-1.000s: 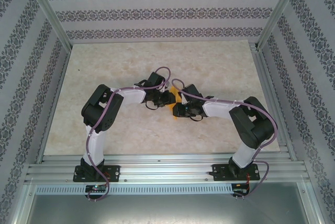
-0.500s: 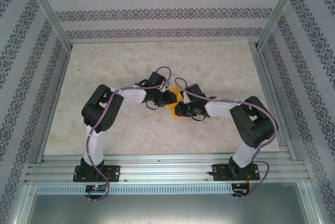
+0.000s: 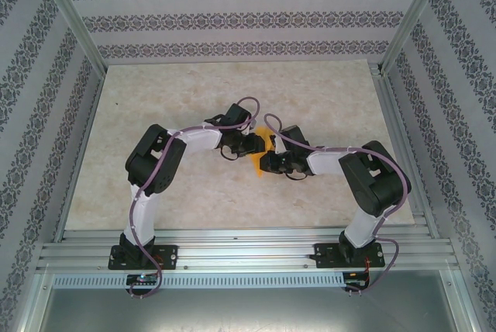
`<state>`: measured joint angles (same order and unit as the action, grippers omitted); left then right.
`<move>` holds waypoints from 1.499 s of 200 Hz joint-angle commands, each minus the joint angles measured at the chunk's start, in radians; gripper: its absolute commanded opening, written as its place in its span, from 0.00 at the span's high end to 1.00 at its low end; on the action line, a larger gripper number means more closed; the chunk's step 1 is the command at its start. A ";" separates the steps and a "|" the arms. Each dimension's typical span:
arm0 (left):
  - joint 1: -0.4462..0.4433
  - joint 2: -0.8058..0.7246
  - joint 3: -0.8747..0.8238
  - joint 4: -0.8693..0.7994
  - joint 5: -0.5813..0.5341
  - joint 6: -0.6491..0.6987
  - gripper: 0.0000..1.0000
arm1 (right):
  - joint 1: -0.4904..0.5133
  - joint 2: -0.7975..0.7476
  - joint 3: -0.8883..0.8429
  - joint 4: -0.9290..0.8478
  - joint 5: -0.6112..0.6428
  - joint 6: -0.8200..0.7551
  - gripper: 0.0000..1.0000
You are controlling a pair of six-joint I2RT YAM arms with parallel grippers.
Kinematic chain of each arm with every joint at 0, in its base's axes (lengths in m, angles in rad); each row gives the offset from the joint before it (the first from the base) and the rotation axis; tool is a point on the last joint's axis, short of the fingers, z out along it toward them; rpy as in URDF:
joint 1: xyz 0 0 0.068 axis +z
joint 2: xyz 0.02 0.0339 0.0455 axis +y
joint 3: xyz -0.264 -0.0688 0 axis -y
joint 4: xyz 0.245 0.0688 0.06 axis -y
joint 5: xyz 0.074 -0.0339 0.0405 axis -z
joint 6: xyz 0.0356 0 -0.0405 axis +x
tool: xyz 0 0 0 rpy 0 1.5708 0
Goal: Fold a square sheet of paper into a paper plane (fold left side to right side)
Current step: Fourth fold the wing at the center of the table.
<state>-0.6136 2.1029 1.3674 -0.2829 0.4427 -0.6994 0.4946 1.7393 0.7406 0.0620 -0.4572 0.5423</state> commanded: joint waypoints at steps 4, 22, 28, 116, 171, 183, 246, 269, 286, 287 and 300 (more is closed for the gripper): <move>-0.017 0.092 -0.024 -0.126 -0.124 0.050 0.58 | -0.017 0.018 -0.022 0.051 -0.024 0.014 0.84; -0.017 0.101 -0.019 -0.136 -0.131 0.055 0.58 | -0.028 0.008 -0.030 0.061 -0.035 0.018 0.80; -0.018 0.105 -0.017 -0.141 -0.134 0.055 0.58 | -0.030 0.003 -0.033 0.065 -0.039 0.019 0.79; -0.025 0.126 -0.001 -0.168 -0.161 0.061 0.58 | -0.124 -0.161 -0.058 -0.016 -0.098 -0.004 0.63; -0.028 0.126 0.001 -0.165 -0.159 0.058 0.57 | -0.172 -0.143 0.009 0.023 -0.079 0.145 0.62; -0.028 0.127 0.001 -0.164 -0.160 0.058 0.58 | -0.172 -0.123 0.026 0.042 -0.071 0.178 0.62; -0.030 0.127 0.001 -0.160 -0.158 0.057 0.57 | -0.166 -0.053 0.065 0.024 -0.055 0.183 0.67; -0.031 0.128 0.000 -0.162 -0.157 0.057 0.57 | -0.166 -0.032 0.072 0.018 -0.053 0.170 0.74; -0.031 0.128 0.002 -0.163 -0.159 0.058 0.57 | -0.168 -0.016 0.075 0.025 -0.057 0.164 0.83; -0.031 0.128 0.002 -0.164 -0.159 0.059 0.57 | -0.168 -0.013 0.075 0.024 -0.057 0.164 0.83; -0.031 0.126 0.002 -0.165 -0.160 0.059 0.57 | -0.170 -0.001 0.079 0.025 -0.057 0.159 0.91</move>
<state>-0.6315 2.1181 1.4132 -0.3462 0.3935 -0.6731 0.3252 1.7103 0.7910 0.0799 -0.5251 0.7155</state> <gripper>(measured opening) 0.428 0.134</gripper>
